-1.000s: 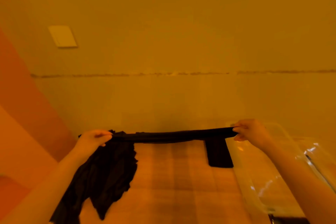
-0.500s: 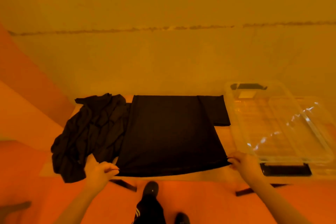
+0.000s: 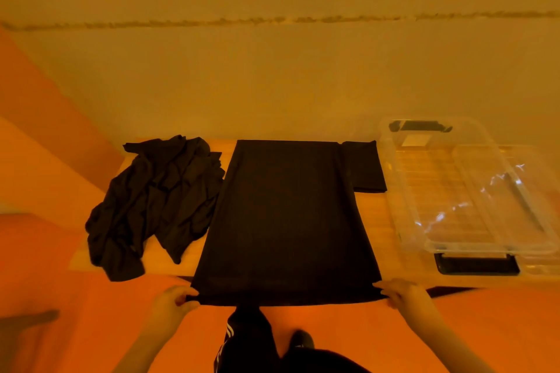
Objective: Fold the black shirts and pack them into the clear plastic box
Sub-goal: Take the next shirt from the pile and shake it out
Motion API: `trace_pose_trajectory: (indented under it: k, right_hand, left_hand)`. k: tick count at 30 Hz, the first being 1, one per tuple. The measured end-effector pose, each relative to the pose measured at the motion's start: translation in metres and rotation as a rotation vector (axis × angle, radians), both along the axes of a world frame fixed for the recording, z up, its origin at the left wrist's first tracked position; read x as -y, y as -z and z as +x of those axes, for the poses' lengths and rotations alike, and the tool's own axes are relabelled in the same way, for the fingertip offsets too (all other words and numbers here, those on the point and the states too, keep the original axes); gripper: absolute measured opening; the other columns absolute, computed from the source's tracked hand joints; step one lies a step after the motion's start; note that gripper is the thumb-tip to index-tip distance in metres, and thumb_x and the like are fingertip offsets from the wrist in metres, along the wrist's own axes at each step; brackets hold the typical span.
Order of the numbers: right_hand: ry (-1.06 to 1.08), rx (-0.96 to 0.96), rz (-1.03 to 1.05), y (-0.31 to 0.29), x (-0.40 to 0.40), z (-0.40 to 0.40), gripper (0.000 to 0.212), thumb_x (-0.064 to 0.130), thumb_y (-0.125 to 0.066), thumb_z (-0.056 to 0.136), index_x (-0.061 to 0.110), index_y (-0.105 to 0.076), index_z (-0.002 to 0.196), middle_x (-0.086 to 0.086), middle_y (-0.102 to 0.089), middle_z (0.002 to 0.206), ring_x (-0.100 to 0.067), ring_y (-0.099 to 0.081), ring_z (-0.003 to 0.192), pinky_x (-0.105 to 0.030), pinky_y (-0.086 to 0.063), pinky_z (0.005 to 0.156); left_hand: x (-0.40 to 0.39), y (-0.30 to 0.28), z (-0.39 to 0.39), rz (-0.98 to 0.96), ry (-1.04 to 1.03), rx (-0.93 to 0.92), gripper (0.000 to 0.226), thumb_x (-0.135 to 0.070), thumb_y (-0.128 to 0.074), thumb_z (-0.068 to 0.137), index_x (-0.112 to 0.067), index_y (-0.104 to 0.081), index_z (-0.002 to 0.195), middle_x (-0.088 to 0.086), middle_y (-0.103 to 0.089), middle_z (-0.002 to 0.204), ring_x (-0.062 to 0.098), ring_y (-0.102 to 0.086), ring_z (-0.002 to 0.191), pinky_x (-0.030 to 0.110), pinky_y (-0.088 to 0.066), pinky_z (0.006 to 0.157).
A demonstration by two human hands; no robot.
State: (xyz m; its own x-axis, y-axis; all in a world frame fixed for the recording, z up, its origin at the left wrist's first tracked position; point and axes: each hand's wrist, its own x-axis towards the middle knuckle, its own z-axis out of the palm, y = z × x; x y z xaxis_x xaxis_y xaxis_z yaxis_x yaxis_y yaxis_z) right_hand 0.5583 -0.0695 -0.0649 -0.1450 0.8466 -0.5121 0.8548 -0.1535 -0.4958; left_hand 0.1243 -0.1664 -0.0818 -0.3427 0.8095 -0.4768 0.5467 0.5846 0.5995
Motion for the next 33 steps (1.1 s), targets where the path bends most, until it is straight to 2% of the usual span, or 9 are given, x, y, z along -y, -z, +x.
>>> trace_pose_trajectory:
  k: [5,9,12,16,20,23,25,28,33]
  right_hand:
    - [-0.181,-0.026,0.024,-0.008,-0.006,0.002,0.035,0.010,-0.062,0.087,0.012,-0.059,0.122,0.024,-0.050,0.084,0.011,-0.054,0.069,-0.005,-0.041,0.071]
    - [-0.286,-0.012,0.088,-0.013,-0.011,-0.002,0.034,0.010,-0.061,0.088,0.019,-0.058,0.121,0.026,-0.046,0.088,0.024,-0.049,0.081,-0.004,-0.042,0.071]
    - [-0.274,-0.016,0.200,-0.014,-0.010,0.001,0.022,0.014,-0.058,0.090,0.018,-0.065,0.110,0.026,-0.050,0.092,0.013,-0.057,0.076,-0.008,-0.047,0.077]
    - [-0.182,-0.083,0.391,-0.024,0.002,0.003,0.046,0.060,-0.039,0.087,0.026,-0.069,0.090,0.033,-0.051,0.089,0.010,-0.056,0.089,-0.005,-0.044,0.076]
    - [-0.043,-0.145,0.481,-0.045,0.003,-0.004,0.010,0.021,-0.064,0.082,0.019,-0.072,0.086,0.030,-0.049,0.102,0.010,-0.057,0.087,-0.006,-0.045,0.073]
    - [0.121,-0.279,0.411,-0.062,-0.002,-0.011,0.017,-0.002,-0.067,0.079,0.012,-0.073,0.085,0.023,-0.057,0.103,0.022,-0.054,0.090,-0.002,-0.044,0.077]
    - [0.238,-0.417,0.320,-0.074,-0.005,-0.019,0.021,-0.006,-0.062,0.081,0.013,-0.072,0.083,0.016,-0.065,0.097,0.011,-0.061,0.075,-0.009,-0.050,0.068]
    - [0.323,-0.511,0.268,-0.087,-0.007,-0.025,0.019,-0.005,-0.059,0.083,0.010,-0.071,0.083,0.008,-0.067,0.068,-0.002,-0.056,0.049,-0.015,-0.049,0.056]
    - [0.396,-0.570,0.241,-0.097,-0.004,-0.017,0.017,0.001,-0.056,0.087,0.006,-0.065,0.074,-0.003,-0.053,0.045,-0.007,-0.049,0.042,-0.024,-0.046,0.059]
  left_hand:
    - [-0.005,-0.008,-0.013,0.034,0.410,-0.254,0.048,-0.003,-0.069,0.079,-0.041,-0.039,0.076,-0.014,-0.047,0.084,0.009,-0.049,0.080,0.015,-0.035,0.062]
    - [-0.014,-0.012,-0.027,0.243,0.393,-0.319,0.046,0.013,-0.074,0.068,-0.029,-0.057,0.075,-0.017,-0.050,0.075,0.001,-0.050,0.064,0.010,-0.039,0.058]
    - [-0.023,-0.016,-0.033,0.365,0.431,-0.315,0.041,0.014,-0.080,0.056,-0.021,-0.068,0.073,-0.021,-0.047,0.070,-0.010,-0.052,0.070,-0.004,-0.033,0.070]
    - [-0.027,-0.028,-0.037,0.504,0.472,-0.301,0.049,0.008,-0.081,0.055,-0.031,-0.065,0.080,-0.019,-0.050,0.095,-0.027,-0.040,0.100,-0.006,-0.029,0.084]
    - [-0.027,-0.050,-0.040,0.495,0.377,-0.143,0.081,0.016,-0.062,0.077,-0.064,-0.055,0.088,-0.014,-0.056,0.110,-0.021,-0.044,0.108,-0.004,-0.032,0.087]
    - [-0.039,-0.071,-0.038,0.370,0.306,0.053,0.052,0.011,-0.050,0.087,-0.036,-0.068,0.077,-0.002,-0.065,0.101,-0.004,-0.057,0.094,0.002,-0.040,0.078]
    - [-0.048,-0.082,-0.039,0.405,0.255,0.084,0.036,0.013,-0.055,0.085,-0.017,-0.059,0.065,0.002,-0.067,0.071,-0.001,-0.062,0.076,0.008,-0.041,0.059]
    - [-0.057,-0.092,-0.042,0.463,0.191,0.084,0.033,0.005,-0.059,0.085,-0.022,-0.060,0.066,0.012,-0.059,0.064,0.012,-0.055,0.059,0.013,-0.037,0.054]
    - [-0.052,-0.090,-0.052,0.508,0.142,0.050,0.014,-0.005,-0.057,0.089,-0.010,-0.060,0.077,0.029,-0.057,0.073,0.038,-0.057,0.071,0.037,-0.045,0.064]
